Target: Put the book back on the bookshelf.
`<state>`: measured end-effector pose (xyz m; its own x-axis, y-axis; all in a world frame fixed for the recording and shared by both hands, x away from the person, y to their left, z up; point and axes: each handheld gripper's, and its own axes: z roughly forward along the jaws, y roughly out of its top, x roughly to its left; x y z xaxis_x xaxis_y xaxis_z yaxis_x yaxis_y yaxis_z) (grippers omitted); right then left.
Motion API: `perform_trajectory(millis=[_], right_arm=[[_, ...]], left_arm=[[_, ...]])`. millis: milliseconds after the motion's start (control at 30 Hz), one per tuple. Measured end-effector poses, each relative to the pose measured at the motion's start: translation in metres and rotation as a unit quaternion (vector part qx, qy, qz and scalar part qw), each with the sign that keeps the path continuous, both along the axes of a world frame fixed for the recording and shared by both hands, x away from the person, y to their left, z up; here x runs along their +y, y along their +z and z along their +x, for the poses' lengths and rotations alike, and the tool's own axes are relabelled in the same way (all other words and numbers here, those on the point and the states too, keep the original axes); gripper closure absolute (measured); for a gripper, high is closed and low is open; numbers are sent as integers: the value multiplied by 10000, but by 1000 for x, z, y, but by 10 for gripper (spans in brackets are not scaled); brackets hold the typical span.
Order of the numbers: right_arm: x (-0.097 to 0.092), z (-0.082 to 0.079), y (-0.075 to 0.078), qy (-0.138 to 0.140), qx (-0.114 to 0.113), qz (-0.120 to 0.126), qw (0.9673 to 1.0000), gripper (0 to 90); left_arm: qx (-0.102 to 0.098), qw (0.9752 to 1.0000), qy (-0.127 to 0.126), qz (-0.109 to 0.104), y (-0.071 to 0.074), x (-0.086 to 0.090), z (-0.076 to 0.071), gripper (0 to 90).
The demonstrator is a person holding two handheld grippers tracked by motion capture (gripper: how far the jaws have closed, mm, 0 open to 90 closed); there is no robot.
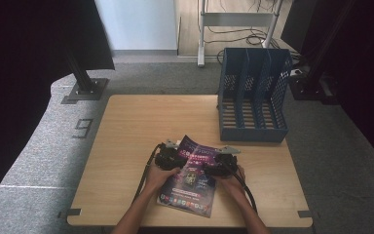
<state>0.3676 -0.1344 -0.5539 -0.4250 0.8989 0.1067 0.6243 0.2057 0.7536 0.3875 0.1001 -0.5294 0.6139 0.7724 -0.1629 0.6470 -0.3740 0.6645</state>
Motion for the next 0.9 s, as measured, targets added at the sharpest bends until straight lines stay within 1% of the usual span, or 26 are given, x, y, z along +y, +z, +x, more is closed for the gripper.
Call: perform_trajectory(millis=[33,100,133,167,233,433,567,667,767,900], right_arm=[[0,0,0,0,0,1,10000,123],[0,0,0,-4,-4,4,10000,123],[0,0,0,1,-4,-2,10000,123],[0,0,0,-4,0,0,10000,123],[0,0,0,-7,2,1,10000,123],[0,0,0,-11,-5,2,10000,124],[0,0,0,-20,-9,-1,10000,125],[0,0,0,-22,-10,-1,10000,125],[0,0,0,-25,-9,-2,10000,125],[0,-1,0,-34,-6,-2,10000,126]], left_arm=[[18,10000,-3,-74,0,1,0,587],[190,9989,-73,-433,0,5,1,598],[246,9982,-127,-526,0,5,1,606],[228,9984,-155,-498,-1,4,1,610],[119,9992,-117,-375,-1,2,-1,631],[-83,9996,-31,-283,1,-1,-2,688],[-158,9997,3,-209,2,-2,-2,710],[-221,9996,35,-200,3,-4,-3,728],[-316,9993,14,-203,4,-5,-6,778],[-363,9988,-22,-315,5,-4,-7,822]])
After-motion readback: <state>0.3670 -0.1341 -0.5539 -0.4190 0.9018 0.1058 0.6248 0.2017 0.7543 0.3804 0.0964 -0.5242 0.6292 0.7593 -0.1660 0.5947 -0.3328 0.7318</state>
